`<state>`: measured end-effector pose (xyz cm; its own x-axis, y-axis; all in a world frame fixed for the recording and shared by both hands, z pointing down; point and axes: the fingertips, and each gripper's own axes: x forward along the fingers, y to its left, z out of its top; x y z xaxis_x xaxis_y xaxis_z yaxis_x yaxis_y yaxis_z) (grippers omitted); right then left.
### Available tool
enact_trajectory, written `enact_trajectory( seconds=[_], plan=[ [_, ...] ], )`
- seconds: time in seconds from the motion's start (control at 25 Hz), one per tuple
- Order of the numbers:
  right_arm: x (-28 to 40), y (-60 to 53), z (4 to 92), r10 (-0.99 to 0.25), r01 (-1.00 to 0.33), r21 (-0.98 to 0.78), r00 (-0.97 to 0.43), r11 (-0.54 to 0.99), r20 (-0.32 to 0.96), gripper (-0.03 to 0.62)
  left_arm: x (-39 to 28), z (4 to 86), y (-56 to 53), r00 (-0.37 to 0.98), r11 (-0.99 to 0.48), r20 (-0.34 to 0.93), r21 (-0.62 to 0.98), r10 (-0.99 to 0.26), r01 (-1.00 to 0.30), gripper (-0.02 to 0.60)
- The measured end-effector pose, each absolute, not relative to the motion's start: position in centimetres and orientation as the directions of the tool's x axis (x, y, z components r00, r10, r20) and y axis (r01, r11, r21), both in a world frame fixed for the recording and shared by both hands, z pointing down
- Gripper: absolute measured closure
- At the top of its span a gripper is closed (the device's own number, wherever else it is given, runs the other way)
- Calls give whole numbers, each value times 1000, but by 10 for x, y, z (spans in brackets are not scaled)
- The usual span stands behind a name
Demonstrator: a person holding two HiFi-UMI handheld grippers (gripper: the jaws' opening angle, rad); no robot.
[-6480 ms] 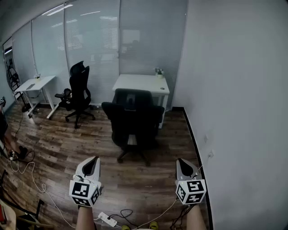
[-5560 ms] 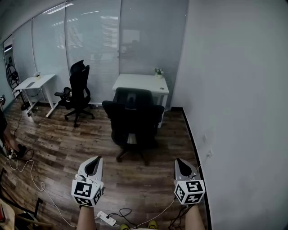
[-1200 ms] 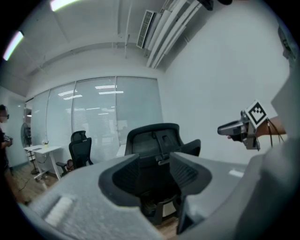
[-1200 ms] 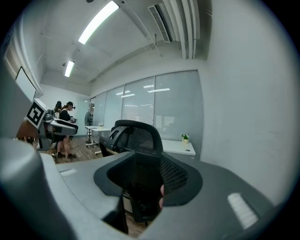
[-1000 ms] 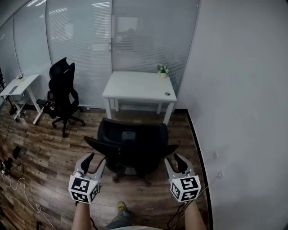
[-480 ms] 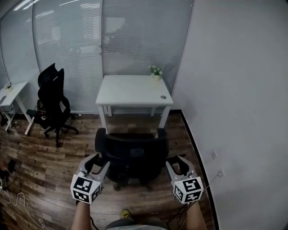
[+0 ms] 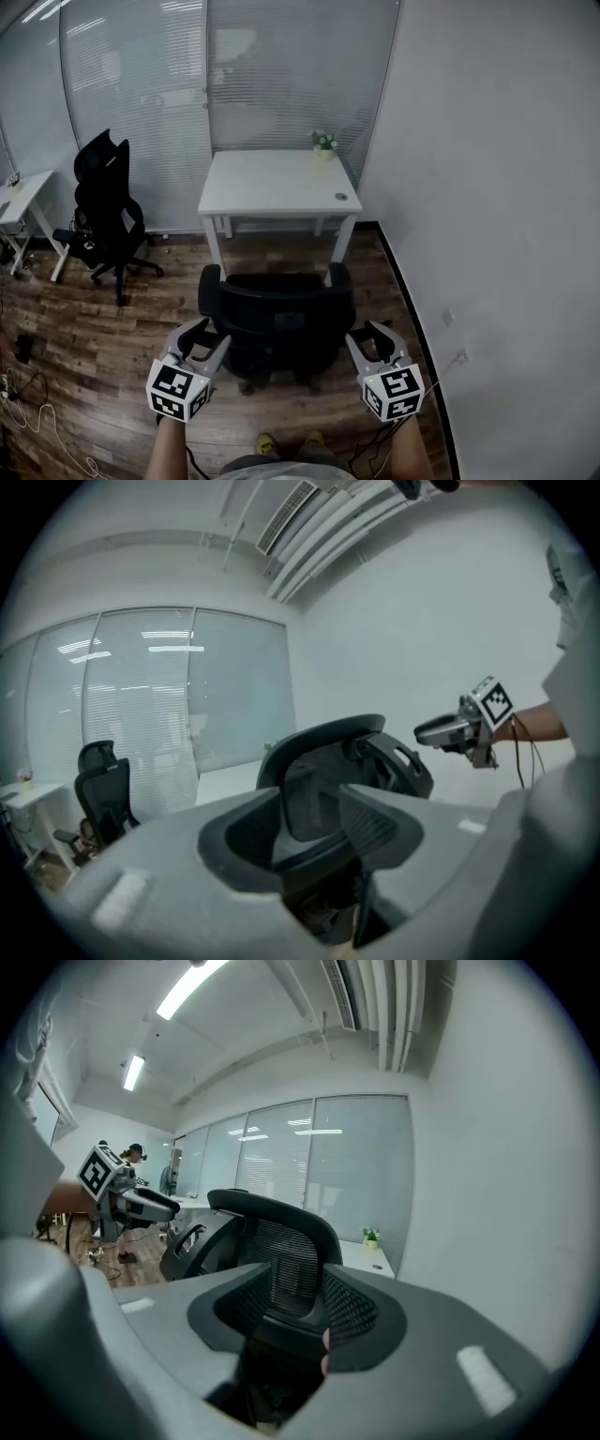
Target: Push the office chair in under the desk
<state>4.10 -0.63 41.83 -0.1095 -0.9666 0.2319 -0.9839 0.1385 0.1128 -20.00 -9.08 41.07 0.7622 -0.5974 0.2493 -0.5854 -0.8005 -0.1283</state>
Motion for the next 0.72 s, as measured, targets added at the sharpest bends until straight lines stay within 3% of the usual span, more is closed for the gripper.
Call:
enact_trajectory(
  seconds=[0.24,0.36,0.52,0.72],
  plan=[
    [37,-9,425,-931,-938,210,-206,275,303,431,-191,414,-83,806,-860,300,-149,-510,-488,387],
    [34,-5,428,-896,-889,278,-252,364,365,432,-186,425,-77,803,-895,395,-202,-446,-398,387],
    [40,0,443,-825,-776,386,-288,499,486,431,-180,453,-75,708,-907,574,-330,-412,-260,387],
    [58,2,473,-737,-616,496,-215,611,641,431,-175,468,-74,628,-911,678,-392,-382,-131,391]
  ],
)
